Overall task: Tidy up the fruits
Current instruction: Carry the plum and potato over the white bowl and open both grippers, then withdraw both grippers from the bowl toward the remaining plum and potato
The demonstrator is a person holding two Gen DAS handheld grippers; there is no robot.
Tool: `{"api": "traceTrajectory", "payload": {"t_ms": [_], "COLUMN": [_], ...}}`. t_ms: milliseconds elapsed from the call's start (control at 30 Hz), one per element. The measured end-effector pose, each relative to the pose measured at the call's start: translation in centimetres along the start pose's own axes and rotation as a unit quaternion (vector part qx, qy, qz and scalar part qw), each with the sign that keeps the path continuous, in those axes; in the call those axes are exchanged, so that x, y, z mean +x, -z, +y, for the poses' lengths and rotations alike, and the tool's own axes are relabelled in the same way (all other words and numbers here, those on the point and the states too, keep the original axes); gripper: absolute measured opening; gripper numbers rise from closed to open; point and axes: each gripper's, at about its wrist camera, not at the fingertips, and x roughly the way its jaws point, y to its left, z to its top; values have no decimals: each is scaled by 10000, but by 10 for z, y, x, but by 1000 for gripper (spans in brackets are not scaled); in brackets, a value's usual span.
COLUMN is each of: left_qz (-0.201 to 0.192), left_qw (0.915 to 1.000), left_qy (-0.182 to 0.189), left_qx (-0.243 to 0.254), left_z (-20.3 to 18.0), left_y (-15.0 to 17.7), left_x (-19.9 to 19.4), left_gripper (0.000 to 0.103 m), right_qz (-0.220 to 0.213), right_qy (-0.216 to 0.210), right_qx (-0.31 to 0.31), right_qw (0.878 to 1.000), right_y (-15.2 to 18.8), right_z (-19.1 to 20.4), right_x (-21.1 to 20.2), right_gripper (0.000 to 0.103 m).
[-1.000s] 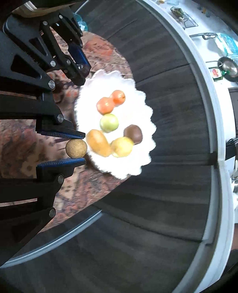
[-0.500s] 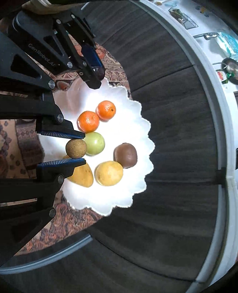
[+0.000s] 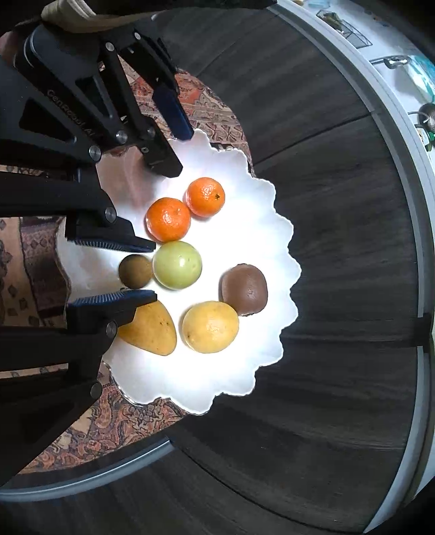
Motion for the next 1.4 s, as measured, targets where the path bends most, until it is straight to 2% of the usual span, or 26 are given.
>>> {"api": "traceTrajectory", "payload": {"t_ms": [33, 100, 200, 400, 633, 733, 967, 1400], "left_qz": [-7, -39, -109, -286, -438, -552, -541, -345], "left_qw": [10000, 9999, 9995, 9980, 9963, 9941, 9942, 9954], "left_qy": [-40, -148, -284, -534, -705, -900, -842, -816], "left_qx": [-27, -61, -79, -168, -202, -263, -401, -371], "left_z": [1, 4, 8, 17, 25, 27, 28, 22], "left_y": [0, -1, -2, -1, 9, 14, 33, 72], "left_x": [-2, -6, -14, -39, -73, -86, -107, -115], "left_gripper": [51, 61, 69, 84, 87, 87, 87, 83], "right_qz": [-61, -144, -267, -457, -719, -778, -842, -746], "right_qy": [71, 226, 395, 596, 809, 827, 780, 720], "right_qx": [5, -20, 21, 53, -39, -11, -12, -87], "right_qw": [10000, 9996, 9989, 9972, 9941, 9935, 9934, 9946], "right_y": [0, -1, -3, -4, 0, 4, 20, 56], "right_z": [0, 0, -1, 3, 12, 14, 20, 30], "right_x": [-3, -7, -14, -30, -58, -67, -88, -96], "right_gripper": [46, 53, 65, 77, 84, 84, 84, 84]}}
